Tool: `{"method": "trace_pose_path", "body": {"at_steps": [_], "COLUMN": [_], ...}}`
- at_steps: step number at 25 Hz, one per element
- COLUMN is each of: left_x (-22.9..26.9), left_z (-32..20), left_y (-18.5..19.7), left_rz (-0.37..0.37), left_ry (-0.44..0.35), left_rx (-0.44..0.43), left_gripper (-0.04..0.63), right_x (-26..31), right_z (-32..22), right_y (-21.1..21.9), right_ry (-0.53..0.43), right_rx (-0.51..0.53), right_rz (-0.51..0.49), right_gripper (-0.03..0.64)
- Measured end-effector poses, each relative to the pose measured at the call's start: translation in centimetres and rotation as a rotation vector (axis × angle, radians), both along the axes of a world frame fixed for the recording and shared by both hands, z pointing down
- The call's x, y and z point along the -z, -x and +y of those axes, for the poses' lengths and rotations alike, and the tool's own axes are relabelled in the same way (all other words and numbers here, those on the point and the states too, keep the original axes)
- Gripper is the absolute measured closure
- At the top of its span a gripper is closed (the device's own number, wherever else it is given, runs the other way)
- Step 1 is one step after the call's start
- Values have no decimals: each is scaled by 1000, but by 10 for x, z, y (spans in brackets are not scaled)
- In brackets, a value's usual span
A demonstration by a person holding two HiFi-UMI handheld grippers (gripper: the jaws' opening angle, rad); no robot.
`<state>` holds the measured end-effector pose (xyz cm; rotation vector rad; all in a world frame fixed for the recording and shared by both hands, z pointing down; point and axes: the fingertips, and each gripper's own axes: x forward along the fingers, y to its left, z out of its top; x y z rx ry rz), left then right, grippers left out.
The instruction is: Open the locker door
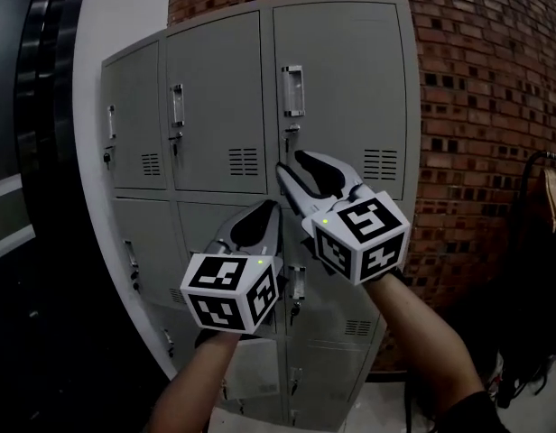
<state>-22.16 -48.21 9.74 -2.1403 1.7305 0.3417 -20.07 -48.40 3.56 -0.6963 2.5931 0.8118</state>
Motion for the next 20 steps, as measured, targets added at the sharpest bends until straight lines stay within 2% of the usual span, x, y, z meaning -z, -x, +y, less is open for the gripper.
{"method": "trace_pose_path", "body": {"at_steps": [5, 12, 17, 20], "left_x": [27, 48, 58, 60], "left_z": [-23, -35, -37, -42], "left_y": [26, 38, 41, 44], "left_rz": [-14, -34, -69, -63], "left_ry": [-41, -89, -136, -146], "left_rx": [-44, -130, -147, -156], "left_gripper": [594, 594, 594, 594], "right_x": [37, 83, 99, 108], "right_z": [-45, -89, -111, -113], "right_y": [22, 35, 39, 41], "right_ry": [14, 39, 141, 179], "right_rx": [-44, -109, -119, -131], "right_rz": [-15, -3, 33, 54], "right_gripper": [501, 473, 454, 445]}}
